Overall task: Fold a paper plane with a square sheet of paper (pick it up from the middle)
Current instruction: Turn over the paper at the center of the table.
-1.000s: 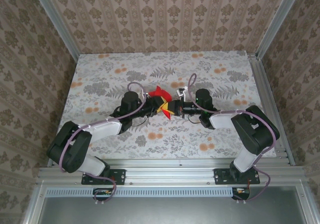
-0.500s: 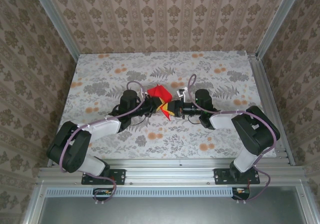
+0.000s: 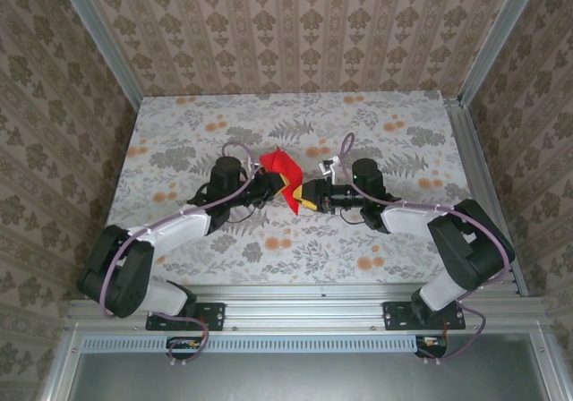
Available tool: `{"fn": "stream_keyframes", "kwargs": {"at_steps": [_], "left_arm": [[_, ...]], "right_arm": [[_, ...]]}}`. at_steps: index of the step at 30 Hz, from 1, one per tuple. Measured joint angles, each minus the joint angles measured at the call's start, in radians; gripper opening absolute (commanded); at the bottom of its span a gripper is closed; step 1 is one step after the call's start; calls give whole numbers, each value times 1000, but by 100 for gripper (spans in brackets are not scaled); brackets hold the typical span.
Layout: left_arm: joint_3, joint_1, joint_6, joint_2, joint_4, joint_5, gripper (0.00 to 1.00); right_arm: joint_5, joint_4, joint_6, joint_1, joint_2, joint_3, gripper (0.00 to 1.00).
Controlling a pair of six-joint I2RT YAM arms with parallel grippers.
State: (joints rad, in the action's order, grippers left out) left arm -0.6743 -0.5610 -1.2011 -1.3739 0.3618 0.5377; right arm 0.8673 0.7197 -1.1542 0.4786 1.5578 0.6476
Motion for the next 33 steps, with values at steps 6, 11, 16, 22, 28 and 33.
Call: {"fn": "stream_keyframes", "kwargs": {"at_steps": [6,11,16,22,28,33], "left_arm": [[-215,-3,294,90,-481,-135,5],[-387,-44,519,127,-825,-373,4],[-576,-150,656,24,-1151,-699,5],[-727,-255,678,-200,-1424,-969,9],[-850,-378,653,-448,-1527,-1068,10],[-935,-450,638,-618,-1541,-1073,10]], "right_arm": [[-9,-214,133,-51,-105,-7,41],[-24,-372,230,-113,-170,-7,43],[-25,-463,290,-177,-222,-7,45],[-24,-539,330,-241,-251,-7,47],[-15,-602,357,-311,-298,-6,48],[8,-647,378,-380,-333,-2,48]]}}
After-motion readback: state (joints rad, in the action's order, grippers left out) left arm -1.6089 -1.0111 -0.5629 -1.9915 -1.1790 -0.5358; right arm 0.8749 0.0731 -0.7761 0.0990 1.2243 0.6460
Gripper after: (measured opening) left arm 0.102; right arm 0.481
